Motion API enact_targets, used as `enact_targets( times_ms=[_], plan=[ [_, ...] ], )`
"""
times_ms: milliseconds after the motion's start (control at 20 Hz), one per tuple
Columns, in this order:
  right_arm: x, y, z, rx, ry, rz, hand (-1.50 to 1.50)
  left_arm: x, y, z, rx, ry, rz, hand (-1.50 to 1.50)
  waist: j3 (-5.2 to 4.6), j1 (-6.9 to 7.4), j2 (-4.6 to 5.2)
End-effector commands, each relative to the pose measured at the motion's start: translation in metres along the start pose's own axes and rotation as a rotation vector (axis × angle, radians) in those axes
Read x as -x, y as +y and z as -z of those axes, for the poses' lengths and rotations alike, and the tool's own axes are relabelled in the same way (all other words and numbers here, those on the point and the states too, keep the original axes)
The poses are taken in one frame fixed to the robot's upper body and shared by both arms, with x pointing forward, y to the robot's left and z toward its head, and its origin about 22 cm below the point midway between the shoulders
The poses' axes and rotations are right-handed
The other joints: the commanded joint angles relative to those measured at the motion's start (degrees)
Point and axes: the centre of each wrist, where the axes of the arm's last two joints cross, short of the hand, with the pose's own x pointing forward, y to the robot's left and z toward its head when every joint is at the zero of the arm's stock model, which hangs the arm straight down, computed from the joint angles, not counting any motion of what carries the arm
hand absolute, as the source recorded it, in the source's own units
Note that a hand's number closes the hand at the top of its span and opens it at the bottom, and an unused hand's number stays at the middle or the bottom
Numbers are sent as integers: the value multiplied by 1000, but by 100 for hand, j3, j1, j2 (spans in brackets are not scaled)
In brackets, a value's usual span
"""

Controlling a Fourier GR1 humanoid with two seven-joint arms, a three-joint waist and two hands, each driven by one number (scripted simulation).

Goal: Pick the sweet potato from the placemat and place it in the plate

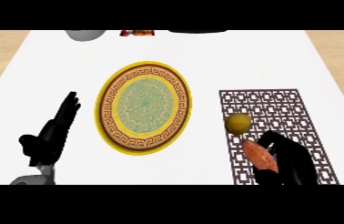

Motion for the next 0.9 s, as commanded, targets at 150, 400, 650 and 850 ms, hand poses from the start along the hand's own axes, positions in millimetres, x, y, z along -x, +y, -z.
enact_targets(
  times_ms=[150,400,650,850],
  plan=[
    [-30,-41,-65,115,-159,11,150,-7,-7,5,0,-13,-1,0,24,40,37],
    [-44,-73,-94,223,-222,8,150,12,-5,-8,14,1,11,0,23,50,45],
    [-72,-83,-100,416,-322,87,150,-22,-9,13,11,-15,-11,0,27,71,46],
    [-104,-96,-108,395,-345,92,150,1,0,5,32,-5,-4,0,24,101,58]
  ],
)
